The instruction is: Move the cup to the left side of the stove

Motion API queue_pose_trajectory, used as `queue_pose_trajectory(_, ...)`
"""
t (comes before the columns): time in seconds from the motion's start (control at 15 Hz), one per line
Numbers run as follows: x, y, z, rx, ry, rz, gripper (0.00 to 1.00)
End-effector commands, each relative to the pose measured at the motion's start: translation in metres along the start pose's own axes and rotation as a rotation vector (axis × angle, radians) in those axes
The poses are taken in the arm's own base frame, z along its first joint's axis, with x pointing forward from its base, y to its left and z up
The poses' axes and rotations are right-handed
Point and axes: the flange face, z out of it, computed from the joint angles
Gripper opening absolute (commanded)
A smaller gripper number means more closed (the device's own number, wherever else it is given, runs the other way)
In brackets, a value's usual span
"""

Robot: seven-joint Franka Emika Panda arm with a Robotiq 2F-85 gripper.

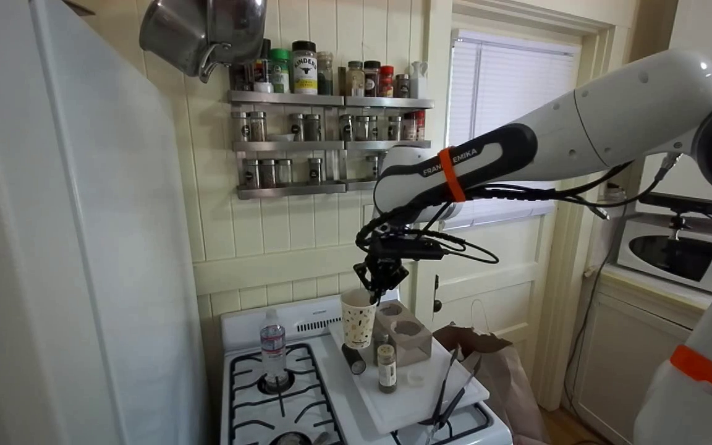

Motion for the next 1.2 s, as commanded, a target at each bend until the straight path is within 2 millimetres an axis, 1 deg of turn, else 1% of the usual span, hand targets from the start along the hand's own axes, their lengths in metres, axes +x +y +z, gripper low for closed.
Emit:
queue_pose_trajectory(0.0, 0.002, 0.003, 0.000, -0.001, -0.002, 0.005, 0.01)
queue_pose_trajectory(0.07, 0.004, -0.004, 0.007, -0.009, 0.008, -0.006, 0.01)
queue_pose_trajectory(0.2, 0.005, -0.035, 0.025, 0.002, 0.024, -0.045, 0.01)
queue_pose_trajectory(0.4, -0.001, -0.074, 0.048, 0.007, 0.031, -0.131, 0.01)
queue_pose_trajectory(0.47, -0.005, -0.088, 0.060, 0.000, 0.023, -0.168, 0.01)
queue_pose_trajectory(0.6, -0.012, -0.109, 0.075, -0.022, 0.001, -0.229, 0.01)
queue_pose_trajectory(0.8, -0.014, -0.126, 0.103, -0.022, -0.050, -0.282, 0.01)
queue_pose_trajectory(0.93, -0.017, -0.136, 0.117, -0.026, -0.083, -0.331, 0.01)
queue_pose_trajectory(1.0, -0.019, -0.139, 0.122, -0.021, -0.106, -0.350, 0.01)
queue_pose_trajectory(1.07, -0.018, -0.139, 0.119, 0.007, -0.126, -0.358, 0.01)
queue_pose_trajectory(1.13, -0.021, -0.132, 0.118, -0.015, -0.087, -0.323, 0.03)
